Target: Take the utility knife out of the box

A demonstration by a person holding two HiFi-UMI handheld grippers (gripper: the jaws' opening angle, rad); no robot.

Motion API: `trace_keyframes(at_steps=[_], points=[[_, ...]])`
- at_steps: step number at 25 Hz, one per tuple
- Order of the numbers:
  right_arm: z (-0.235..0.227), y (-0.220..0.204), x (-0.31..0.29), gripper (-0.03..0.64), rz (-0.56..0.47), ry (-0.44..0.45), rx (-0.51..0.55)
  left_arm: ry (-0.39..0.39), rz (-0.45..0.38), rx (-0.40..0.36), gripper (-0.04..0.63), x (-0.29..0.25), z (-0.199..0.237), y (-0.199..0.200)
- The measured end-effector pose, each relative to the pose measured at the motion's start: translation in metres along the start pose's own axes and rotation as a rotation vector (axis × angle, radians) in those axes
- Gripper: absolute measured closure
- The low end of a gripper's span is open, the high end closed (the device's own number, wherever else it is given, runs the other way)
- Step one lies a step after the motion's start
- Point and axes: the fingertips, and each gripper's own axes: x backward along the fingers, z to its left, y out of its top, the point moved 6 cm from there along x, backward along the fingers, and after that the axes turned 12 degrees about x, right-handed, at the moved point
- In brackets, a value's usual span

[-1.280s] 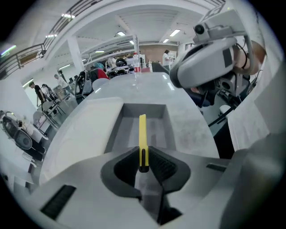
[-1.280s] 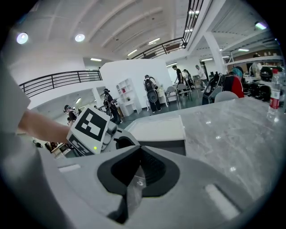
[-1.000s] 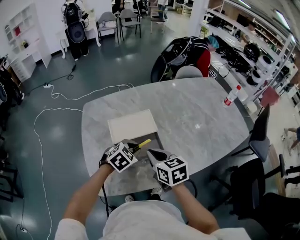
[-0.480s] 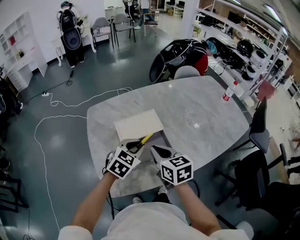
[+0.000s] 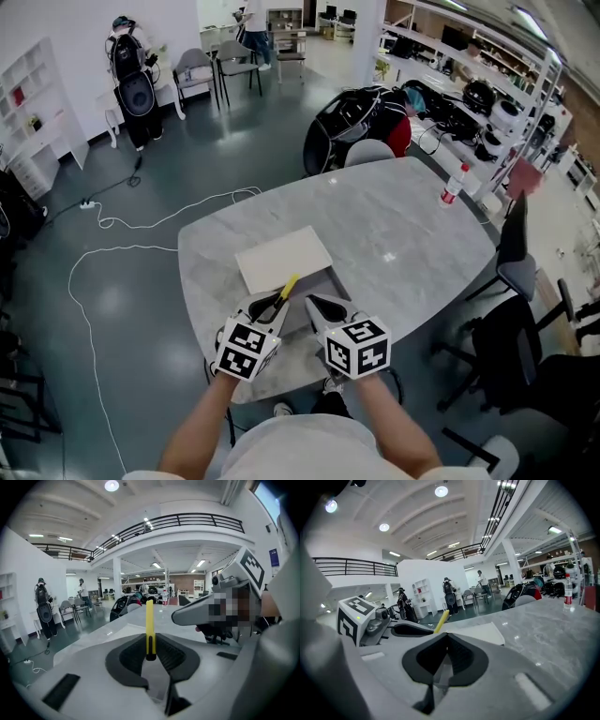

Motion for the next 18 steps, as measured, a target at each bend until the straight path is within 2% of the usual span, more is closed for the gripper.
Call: trace_keyframes(at_steps=[9,18], points=[[0.010,0.003,0.003,0.612,-0.032,-0.015,0.028,0.025,-0.099,0.088,0.534,0.022,0.004,-0.002],[0.020,0.000,0.004,0.612,-0.043,-0.014,0.024,0.032,-0.114,0.127,0.534,0.032,0.004,-0.013]])
